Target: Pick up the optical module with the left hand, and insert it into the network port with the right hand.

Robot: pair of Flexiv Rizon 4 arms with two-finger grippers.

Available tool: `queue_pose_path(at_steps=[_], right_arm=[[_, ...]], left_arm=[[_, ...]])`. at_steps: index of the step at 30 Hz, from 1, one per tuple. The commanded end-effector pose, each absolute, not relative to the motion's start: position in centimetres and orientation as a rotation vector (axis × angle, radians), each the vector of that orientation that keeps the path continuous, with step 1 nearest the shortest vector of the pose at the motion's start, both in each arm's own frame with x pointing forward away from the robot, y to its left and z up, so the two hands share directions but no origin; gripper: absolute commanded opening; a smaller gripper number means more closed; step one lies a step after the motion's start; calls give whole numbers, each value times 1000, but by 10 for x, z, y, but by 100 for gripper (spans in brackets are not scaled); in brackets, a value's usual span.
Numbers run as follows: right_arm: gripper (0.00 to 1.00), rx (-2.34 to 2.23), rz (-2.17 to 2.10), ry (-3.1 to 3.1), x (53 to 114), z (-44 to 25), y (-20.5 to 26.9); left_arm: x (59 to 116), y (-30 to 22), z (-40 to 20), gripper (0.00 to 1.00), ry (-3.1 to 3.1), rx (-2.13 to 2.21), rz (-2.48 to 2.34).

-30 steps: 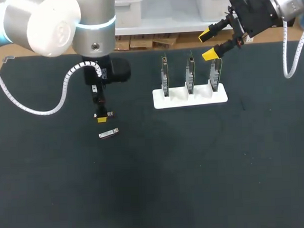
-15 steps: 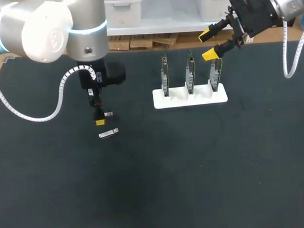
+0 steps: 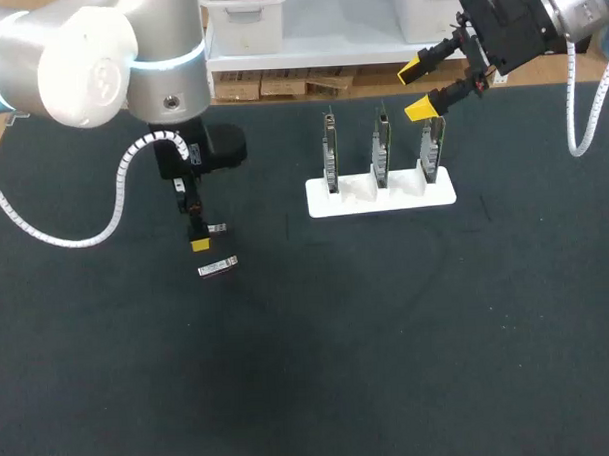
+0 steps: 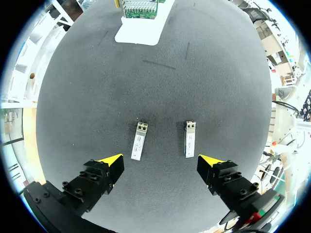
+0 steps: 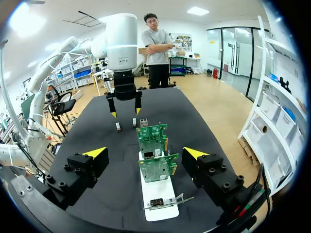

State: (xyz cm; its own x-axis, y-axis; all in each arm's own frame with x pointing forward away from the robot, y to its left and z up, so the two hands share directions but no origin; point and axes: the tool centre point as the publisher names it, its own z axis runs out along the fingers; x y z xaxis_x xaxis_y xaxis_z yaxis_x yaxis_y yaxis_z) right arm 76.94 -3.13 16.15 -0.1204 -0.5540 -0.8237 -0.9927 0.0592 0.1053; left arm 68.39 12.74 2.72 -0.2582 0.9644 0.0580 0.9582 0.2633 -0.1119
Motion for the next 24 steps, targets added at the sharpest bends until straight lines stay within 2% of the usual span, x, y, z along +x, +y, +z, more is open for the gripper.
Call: queue_pose_path(at_steps=[1, 24], right_arm=[[100, -1550, 935, 1742, 769, 162, -31], [100, -1550, 935, 1742, 769, 162, -31]], left_arm=[[687, 126, 27, 100, -2397, -1834, 84], [688, 125, 21, 100, -2422, -1885, 51]])
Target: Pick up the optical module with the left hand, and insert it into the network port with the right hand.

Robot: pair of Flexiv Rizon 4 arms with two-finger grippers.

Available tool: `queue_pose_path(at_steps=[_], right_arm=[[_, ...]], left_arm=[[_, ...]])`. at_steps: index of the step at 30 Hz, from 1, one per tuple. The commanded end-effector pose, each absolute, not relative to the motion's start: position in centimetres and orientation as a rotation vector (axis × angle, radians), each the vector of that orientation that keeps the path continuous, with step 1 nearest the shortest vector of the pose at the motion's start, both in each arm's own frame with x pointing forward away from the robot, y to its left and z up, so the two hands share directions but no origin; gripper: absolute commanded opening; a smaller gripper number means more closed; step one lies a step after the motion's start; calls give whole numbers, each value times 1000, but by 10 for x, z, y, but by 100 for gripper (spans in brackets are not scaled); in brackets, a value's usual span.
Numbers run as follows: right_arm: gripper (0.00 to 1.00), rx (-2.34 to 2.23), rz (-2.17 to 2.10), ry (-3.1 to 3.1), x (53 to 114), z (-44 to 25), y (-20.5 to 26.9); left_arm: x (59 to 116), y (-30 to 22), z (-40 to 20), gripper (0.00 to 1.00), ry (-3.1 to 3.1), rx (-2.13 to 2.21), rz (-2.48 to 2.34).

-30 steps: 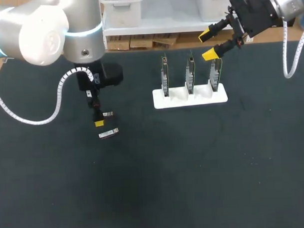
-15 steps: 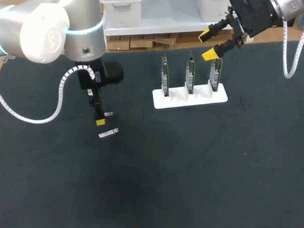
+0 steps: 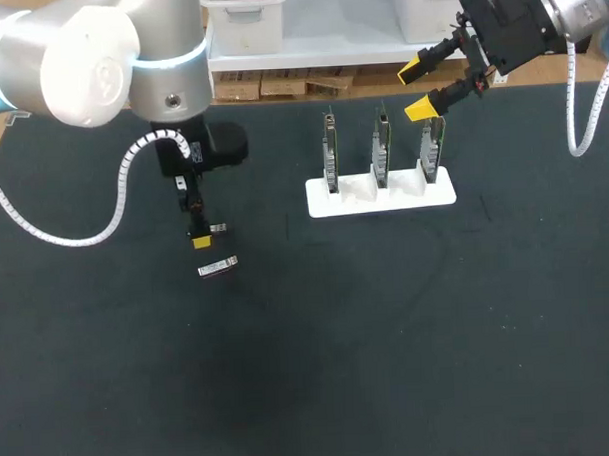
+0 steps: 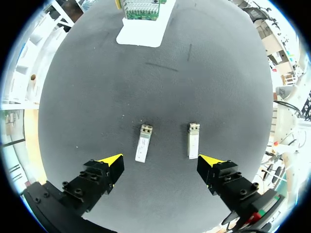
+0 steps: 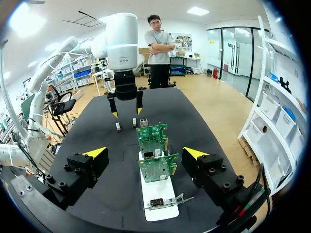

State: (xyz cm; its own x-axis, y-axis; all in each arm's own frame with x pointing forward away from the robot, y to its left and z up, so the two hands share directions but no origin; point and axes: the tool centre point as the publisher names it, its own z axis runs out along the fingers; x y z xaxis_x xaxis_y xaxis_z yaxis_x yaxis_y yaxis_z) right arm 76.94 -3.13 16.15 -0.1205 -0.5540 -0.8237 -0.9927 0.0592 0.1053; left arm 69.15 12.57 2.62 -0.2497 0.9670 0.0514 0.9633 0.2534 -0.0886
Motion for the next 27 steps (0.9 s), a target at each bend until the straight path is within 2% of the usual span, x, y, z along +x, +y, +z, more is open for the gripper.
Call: queue_pose_path(at_steps=[1, 27], right_arm=[[100, -1550, 935, 1742, 769, 162, -31], [100, -1550, 935, 1742, 769, 162, -31]], left_arm=[[688, 125, 21, 100, -2431, -1890, 42], [692, 141, 8, 100, -2459, -1958, 16]])
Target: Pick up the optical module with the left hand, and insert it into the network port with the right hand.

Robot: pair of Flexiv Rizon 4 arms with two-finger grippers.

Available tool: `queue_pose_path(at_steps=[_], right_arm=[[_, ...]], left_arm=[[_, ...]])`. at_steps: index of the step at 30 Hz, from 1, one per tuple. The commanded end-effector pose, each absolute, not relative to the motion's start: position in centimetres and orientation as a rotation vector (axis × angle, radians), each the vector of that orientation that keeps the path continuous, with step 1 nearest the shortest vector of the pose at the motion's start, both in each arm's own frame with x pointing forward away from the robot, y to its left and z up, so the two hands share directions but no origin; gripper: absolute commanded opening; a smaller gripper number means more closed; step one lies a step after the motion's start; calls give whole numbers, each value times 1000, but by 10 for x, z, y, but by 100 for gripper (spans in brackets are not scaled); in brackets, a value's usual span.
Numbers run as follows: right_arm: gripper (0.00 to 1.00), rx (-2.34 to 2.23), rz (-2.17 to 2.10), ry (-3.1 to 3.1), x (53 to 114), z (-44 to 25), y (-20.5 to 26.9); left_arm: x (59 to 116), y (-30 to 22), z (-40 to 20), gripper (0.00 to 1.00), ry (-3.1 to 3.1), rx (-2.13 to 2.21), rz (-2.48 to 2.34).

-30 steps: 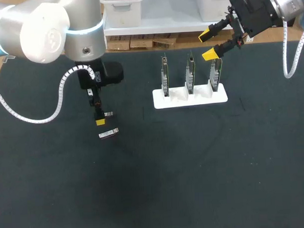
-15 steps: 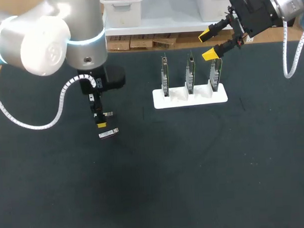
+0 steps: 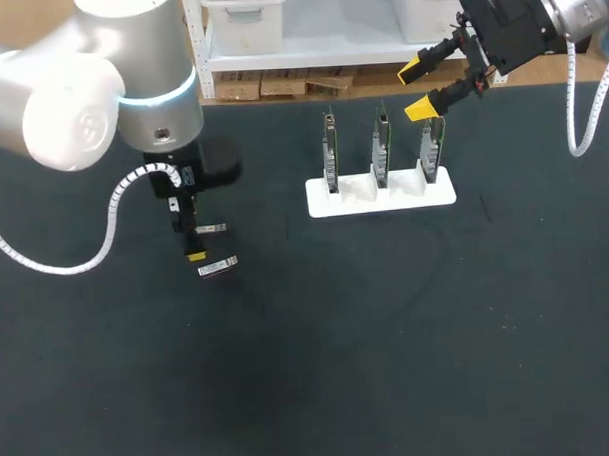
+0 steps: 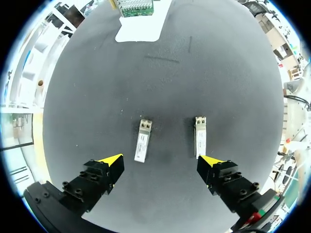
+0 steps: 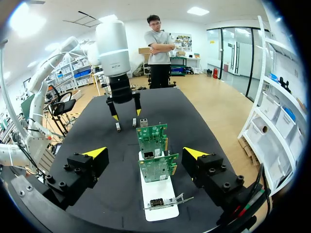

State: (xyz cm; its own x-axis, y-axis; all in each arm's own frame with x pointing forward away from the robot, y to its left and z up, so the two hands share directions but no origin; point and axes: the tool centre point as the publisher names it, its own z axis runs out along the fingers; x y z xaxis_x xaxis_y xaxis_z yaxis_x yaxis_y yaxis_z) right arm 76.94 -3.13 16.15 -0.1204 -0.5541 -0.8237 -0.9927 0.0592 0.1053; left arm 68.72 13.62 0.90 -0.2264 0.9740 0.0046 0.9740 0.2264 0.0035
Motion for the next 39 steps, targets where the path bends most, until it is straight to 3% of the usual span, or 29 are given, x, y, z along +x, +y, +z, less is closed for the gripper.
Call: queue_pose_path(at_steps=[1, 39], right_arm=[[100, -1550, 935, 1742, 769, 162, -31], [100, -1550, 935, 1742, 769, 162, -31]], left_arm=[[693, 141, 8, 100, -2459, -1957, 16], [710, 136, -17, 100, -2425, -1941, 82]])
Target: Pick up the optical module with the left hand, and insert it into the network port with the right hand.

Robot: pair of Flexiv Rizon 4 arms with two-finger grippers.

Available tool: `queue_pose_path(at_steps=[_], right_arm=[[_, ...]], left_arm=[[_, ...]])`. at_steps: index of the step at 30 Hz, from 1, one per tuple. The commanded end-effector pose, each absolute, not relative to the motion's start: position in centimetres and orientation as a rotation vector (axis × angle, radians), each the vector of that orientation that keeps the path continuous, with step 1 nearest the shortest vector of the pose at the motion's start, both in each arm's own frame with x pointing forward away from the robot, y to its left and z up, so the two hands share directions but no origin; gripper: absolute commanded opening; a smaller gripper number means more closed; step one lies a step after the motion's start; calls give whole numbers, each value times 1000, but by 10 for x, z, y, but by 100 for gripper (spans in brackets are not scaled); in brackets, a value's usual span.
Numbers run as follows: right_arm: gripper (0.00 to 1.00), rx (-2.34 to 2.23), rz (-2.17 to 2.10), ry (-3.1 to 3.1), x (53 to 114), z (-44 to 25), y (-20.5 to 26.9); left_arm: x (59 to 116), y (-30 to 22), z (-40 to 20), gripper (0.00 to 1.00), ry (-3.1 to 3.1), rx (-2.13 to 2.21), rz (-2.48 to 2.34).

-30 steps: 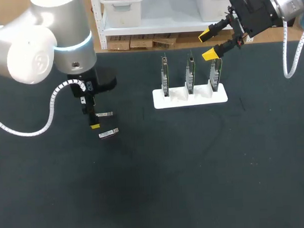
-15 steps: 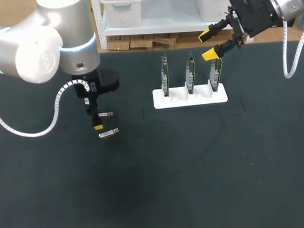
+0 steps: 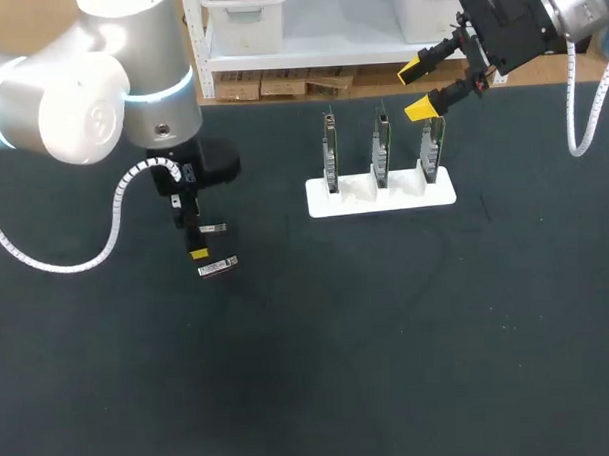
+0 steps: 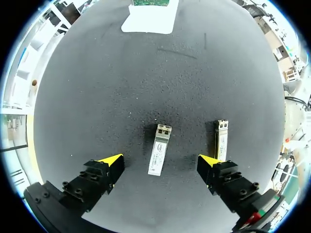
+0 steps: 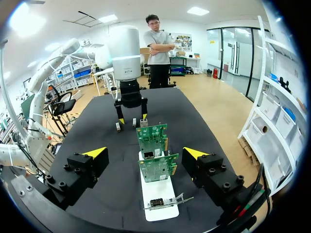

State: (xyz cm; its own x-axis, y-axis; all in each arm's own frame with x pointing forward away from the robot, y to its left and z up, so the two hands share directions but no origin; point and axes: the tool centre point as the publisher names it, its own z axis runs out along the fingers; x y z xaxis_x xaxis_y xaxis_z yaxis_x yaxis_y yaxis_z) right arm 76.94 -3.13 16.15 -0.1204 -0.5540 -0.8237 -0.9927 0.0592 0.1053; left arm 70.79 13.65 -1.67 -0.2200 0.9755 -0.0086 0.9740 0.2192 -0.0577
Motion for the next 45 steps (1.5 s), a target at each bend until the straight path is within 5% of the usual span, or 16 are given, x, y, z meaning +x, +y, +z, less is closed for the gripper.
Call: queue_pose_path(at_steps=[1, 13, 15, 16, 18, 45], right_arm=[[100, -1550, 935, 1742, 769, 162, -31], [100, -1550, 935, 1742, 769, 162, -31], [100, -1550, 935, 1742, 769, 162, -31], [100, -1550, 935, 1742, 769, 162, -31], [100, -1550, 935, 1742, 769, 162, -31], [100, -1550, 935, 1742, 769, 162, -31]], left_arm=[[710, 137, -17, 100, -2425, -1941, 83], [710, 137, -20, 100, -2422, -1952, 96], [710, 137, -20, 49, -2422, -1950, 96], [711, 137, -20, 42, -2420, -1954, 96], [711, 137, -20, 0, -2418, -1958, 96], [704, 148, -20, 0, -2489, -2056, 263]])
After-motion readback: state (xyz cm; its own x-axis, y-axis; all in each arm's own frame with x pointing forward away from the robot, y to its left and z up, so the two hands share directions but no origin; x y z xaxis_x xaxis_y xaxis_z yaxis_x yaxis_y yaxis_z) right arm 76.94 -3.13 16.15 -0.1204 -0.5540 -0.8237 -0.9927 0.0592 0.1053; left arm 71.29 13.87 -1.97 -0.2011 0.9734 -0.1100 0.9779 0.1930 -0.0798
